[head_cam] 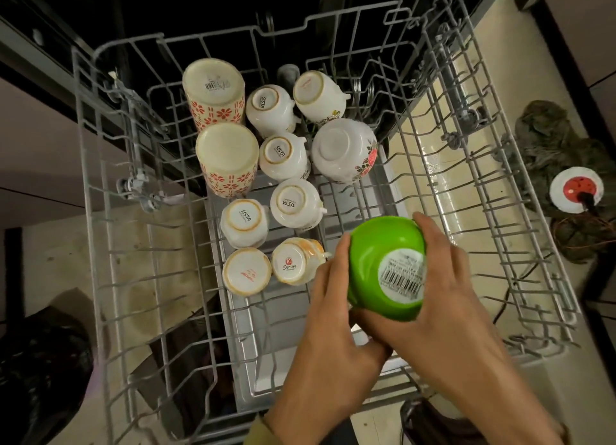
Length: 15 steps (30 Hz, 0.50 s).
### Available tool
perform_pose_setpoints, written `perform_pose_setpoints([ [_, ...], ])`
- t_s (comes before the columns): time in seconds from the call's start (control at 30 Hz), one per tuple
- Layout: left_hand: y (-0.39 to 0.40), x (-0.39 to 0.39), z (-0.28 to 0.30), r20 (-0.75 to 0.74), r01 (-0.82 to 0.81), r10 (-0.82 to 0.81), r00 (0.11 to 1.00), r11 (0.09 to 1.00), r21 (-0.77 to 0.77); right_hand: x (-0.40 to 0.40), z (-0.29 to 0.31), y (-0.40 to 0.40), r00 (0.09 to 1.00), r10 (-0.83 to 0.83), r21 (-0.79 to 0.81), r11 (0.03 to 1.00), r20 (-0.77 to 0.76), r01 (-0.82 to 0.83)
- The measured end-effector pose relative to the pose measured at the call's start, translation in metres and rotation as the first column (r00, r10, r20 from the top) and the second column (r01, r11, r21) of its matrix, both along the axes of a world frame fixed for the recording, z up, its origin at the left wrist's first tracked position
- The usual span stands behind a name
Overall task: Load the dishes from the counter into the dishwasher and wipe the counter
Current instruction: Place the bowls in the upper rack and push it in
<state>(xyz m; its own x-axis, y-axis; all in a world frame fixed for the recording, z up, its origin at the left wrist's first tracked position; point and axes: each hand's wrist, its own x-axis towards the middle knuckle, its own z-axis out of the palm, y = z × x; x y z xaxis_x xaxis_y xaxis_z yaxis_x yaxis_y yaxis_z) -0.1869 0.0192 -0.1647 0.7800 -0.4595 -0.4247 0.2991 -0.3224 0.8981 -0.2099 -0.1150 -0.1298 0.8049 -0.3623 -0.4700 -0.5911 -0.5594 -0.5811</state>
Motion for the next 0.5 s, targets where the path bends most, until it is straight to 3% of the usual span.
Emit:
perform_pose_setpoints([
  [0.13,-0.006,0.008,-0.004,-0.056,-0.040,0.038,0.998,0.998,-0.045,0.018,-0.009,-0.007,0.993,0.112,-0.149,0.983,0.045,-0.104],
  [0.27,-0.001,0.010,-0.006,-0.063,-0.114,0.115,0.991,0.993,0.016,0.043,-0.023,-0.020,0.979,0.204,-0.284,0.940,0.019,-0.190],
  [0.5,0.020,-0.009,-0.003,-0.143,-0.141,0.156,0.977,0.984,0.108,0.075,-0.047,-0.024,0.947,0.302,-0.325,0.889,-0.115,-0.323],
])
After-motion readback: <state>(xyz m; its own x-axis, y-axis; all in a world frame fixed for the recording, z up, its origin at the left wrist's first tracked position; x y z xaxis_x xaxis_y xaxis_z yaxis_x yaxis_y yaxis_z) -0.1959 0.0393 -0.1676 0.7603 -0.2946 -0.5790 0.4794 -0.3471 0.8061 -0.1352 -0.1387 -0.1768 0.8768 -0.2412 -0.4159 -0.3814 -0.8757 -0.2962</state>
